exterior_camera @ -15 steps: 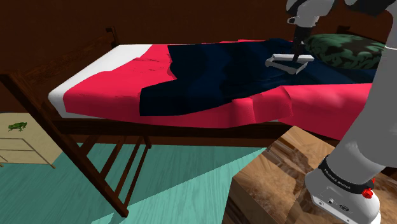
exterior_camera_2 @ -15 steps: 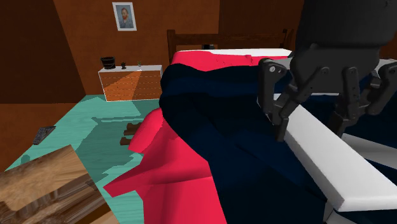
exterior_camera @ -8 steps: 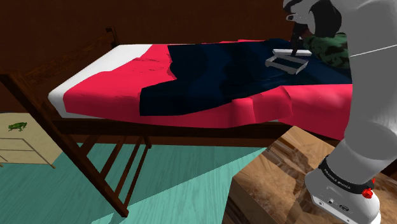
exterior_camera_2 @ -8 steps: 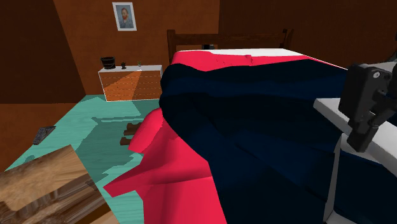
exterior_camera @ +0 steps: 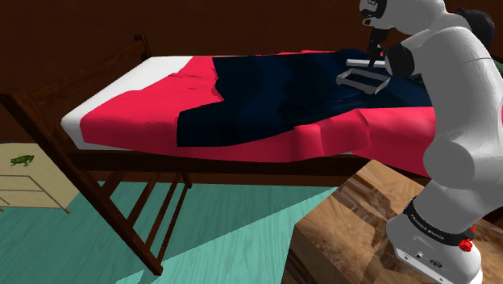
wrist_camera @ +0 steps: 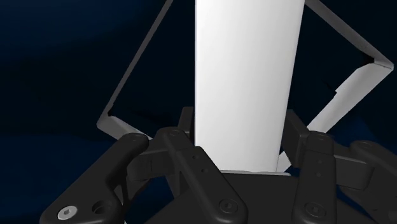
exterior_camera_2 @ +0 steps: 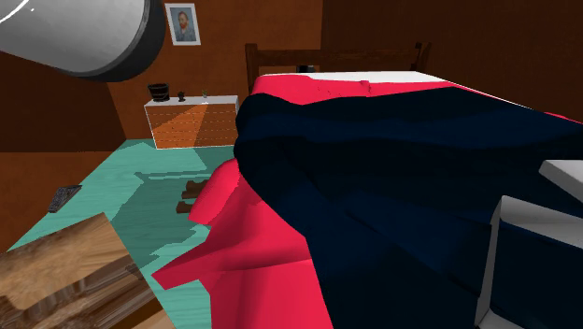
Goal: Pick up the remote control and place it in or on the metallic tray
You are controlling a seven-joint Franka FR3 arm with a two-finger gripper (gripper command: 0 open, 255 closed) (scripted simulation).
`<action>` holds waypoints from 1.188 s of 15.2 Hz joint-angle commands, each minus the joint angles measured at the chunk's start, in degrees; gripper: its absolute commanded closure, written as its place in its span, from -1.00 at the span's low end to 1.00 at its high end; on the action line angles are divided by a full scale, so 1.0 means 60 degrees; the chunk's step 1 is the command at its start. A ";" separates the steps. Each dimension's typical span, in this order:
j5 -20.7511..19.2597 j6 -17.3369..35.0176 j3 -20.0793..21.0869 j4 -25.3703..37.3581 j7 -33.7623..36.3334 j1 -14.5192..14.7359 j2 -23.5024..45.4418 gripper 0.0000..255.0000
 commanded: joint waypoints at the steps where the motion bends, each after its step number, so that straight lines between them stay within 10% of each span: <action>1: 0.0004 0.0263 -0.0019 -0.0355 -0.0072 0.0139 -0.0036 1.00; 18: 0.0065 0.1562 -0.0072 -0.2021 -0.0414 0.0731 -0.0133 1.00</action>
